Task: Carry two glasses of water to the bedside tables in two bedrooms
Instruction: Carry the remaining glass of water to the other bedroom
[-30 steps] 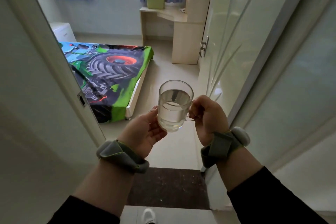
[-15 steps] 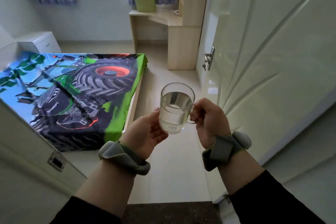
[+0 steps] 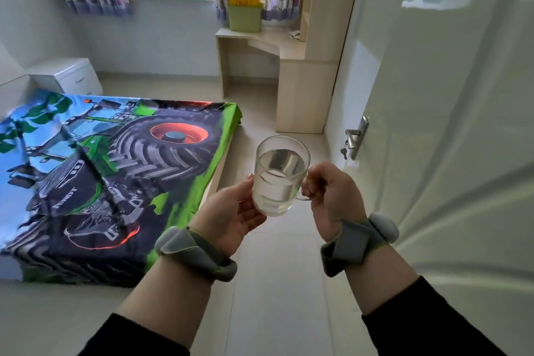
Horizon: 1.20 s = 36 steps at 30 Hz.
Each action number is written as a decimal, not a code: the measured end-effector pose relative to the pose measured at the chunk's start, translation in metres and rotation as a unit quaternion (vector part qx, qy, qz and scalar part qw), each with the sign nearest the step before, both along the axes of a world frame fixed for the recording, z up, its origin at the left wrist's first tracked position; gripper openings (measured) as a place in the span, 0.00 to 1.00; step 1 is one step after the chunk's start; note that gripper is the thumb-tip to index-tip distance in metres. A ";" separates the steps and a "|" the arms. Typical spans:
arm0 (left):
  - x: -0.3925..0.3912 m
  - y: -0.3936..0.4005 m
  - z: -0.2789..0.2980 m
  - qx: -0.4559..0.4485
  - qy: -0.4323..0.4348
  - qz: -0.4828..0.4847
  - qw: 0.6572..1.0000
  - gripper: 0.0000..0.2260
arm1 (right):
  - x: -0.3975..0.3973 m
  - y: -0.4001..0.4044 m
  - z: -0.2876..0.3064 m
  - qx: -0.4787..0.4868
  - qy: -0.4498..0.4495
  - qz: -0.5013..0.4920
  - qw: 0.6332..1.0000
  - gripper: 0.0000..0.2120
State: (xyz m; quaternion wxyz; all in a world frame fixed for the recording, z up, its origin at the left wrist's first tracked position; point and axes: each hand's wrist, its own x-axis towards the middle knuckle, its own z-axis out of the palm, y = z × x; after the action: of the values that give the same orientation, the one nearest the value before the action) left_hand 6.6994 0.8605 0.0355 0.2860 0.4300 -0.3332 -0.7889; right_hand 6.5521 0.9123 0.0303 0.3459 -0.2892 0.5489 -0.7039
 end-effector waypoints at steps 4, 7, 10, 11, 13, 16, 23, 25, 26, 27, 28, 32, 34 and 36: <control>-0.025 -0.045 -0.001 0.005 -0.003 -0.001 1.000 0.15 | -0.024 -0.045 0.001 0.007 -0.010 0.009 1.000 0.14; -0.048 -0.099 -0.003 0.011 -0.003 0.003 1.000 0.12 | -0.047 -0.097 -0.001 0.012 -0.040 -0.002 0.999 0.14; -0.073 -0.166 -0.012 0.009 -0.008 -0.009 1.000 0.12 | -0.071 -0.162 -0.009 0.003 -0.046 -0.013 0.999 0.15; -0.075 -0.171 -0.012 0.008 -0.011 -0.009 1.000 0.13 | -0.073 -0.167 -0.007 0.006 -0.038 -0.012 0.999 0.15; -0.088 -0.210 -0.012 0.003 -0.008 -0.021 1.000 0.14 | -0.085 -0.204 -0.010 0.000 -0.021 -0.011 1.000 0.15; -0.106 -0.270 -0.011 0.005 -0.009 -0.023 1.000 0.12 | -0.103 -0.261 -0.009 0.007 -0.030 -0.023 0.999 0.15; -0.159 -0.388 -0.009 0.001 -0.011 -0.042 0.999 0.12 | -0.153 -0.375 -0.007 0.011 -0.049 -0.043 0.998 0.16; -0.179 -0.418 -0.011 0.003 -0.010 -0.044 0.999 0.12 | -0.173 -0.404 -0.008 0.010 -0.024 -0.040 0.999 0.16; -0.190 -0.434 -0.013 0.002 -0.010 -0.045 0.999 0.13 | -0.183 -0.420 -0.009 0.013 -0.014 -0.041 0.999 0.16; -0.201 -0.450 -0.015 0.000 -0.010 -0.045 0.999 0.13 | -0.194 -0.436 -0.010 0.017 -0.012 -0.043 0.999 0.16; -0.212 -0.466 -0.017 -0.003 -0.009 -0.043 0.999 0.13 | -0.206 -0.454 -0.012 0.017 -0.019 -0.044 0.999 0.15; -0.260 -0.531 -0.022 -0.008 -0.004 -0.024 1.000 0.12 | -0.256 -0.522 -0.014 0.011 -0.022 -0.020 0.999 0.15; -0.286 -0.564 -0.023 -0.004 -0.003 -0.012 1.000 0.12 | -0.283 -0.557 -0.013 0.017 0.008 -0.010 1.000 0.15; -0.307 -0.593 -0.022 -0.006 0.000 -0.008 1.000 0.12 | -0.306 -0.587 -0.011 0.020 0.036 -0.005 0.999 0.15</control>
State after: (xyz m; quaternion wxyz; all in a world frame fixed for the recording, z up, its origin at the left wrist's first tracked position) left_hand 6.3927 0.2677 0.0130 0.2821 0.4251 -0.3413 -0.7894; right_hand 6.2459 0.3250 0.0191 0.3283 -0.3044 0.5764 -0.6836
